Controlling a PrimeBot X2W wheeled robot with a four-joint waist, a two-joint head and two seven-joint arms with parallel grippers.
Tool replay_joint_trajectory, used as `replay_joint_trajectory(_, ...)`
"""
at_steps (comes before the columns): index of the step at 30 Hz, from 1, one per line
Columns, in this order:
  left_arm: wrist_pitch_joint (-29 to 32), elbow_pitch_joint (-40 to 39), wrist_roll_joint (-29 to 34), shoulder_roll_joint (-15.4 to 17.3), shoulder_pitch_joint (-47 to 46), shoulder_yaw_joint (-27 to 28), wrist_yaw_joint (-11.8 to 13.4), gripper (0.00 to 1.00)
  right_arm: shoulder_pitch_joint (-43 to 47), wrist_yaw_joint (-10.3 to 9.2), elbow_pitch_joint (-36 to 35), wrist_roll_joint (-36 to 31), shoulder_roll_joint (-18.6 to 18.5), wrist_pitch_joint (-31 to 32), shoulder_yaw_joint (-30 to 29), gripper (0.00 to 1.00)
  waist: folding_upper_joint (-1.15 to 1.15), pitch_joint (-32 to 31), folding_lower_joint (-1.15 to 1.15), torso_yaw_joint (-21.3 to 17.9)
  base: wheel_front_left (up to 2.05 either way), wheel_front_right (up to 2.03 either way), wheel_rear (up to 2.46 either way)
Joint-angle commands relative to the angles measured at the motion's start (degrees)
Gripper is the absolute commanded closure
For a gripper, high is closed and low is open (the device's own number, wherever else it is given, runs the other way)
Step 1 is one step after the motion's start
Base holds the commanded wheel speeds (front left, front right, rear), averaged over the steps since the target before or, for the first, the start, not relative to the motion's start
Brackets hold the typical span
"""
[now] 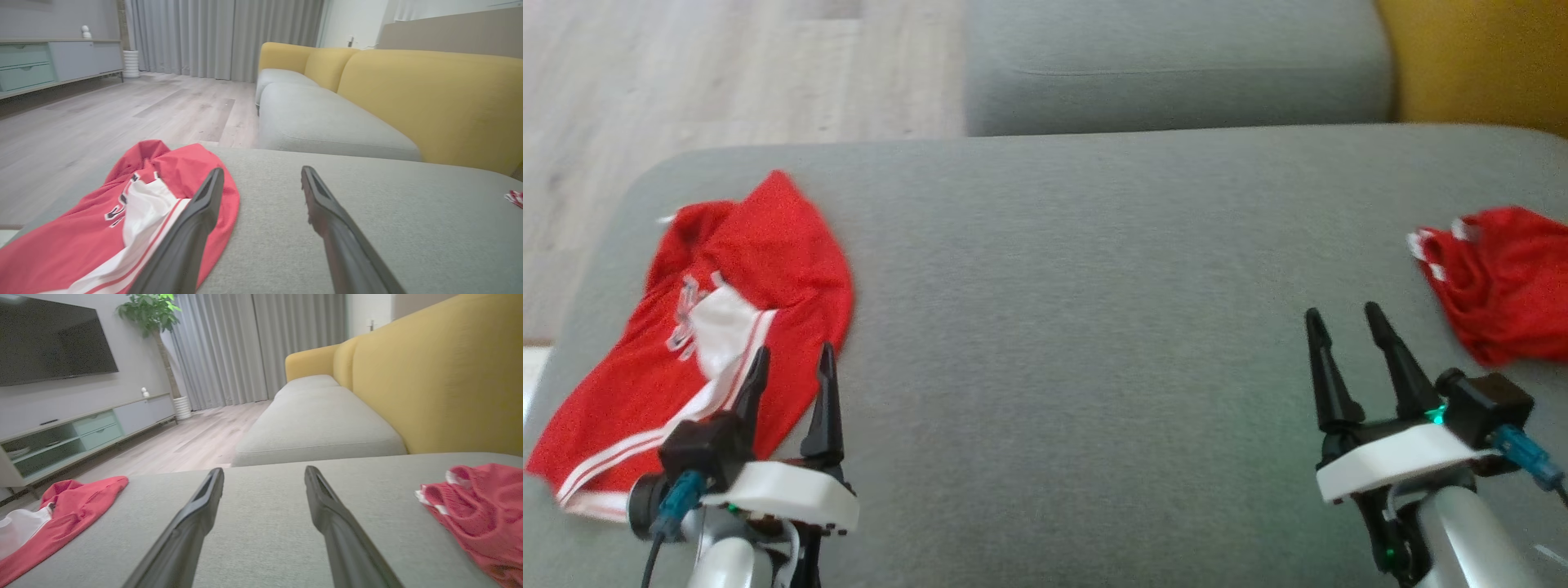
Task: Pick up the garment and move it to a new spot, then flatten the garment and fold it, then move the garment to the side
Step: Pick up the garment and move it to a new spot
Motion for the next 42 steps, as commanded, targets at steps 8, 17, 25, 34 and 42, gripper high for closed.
replay_joint_trajectory(8, -0.69, -0.51, 0.3, 0.85, -3.93, 3.1, 0.13, 0.0, -1.13, -0.04, -1.38, 0.53, 0.9, 0.44, 3.03, 0.0, 0.0, -0.86, 0.0, 10.6, 0.0, 0.0, 0.0)
replay_joint_trajectory(17, -0.11, -0.5, 0.15, 1.92, -3.21, 2.79, 0.2, 0.0, -1.8, -0.04, -0.31, 1.3, 1.59, 0.34, 4.83, 0.0, 0.0, -0.94, 0.0, 17.85, 0.0, 0.0, 0.0)
replay_joint_trajectory(25, 0.86, -0.75, -0.38, 2.58, -3.37, 2.54, 0.14, 0.0, -2.22, -0.04, 0.47, 1.55, 1.62, 0.09, 5.68, 0.0, 0.0, -1.0, 0.0, 18.0, 0.0, 0.0, 0.0)
replay_joint_trajectory(34, 13.01, -1.83, -3.55, 5.44, -13.12, 2.01, -2.92, 0.0, -2.74, -0.04, 0.59, 1.82, 1.72, 0.17, 5.12, 0.0, 0.0, 0.29, 0.0, 15.1, 0.0, 0.0, 0.0)
replay_joint_trajectory(42, 36.54, 9.58, -11.09, 8.18, -27.46, 3.24, -4.11, 0.0, -4.67, -0.04, 0.93, 2.17, 2.3, 0.2, 5.8, 0.0, 0.0, 3.47, 0.0, 10.23, 0.0, 0.0, 0.0)
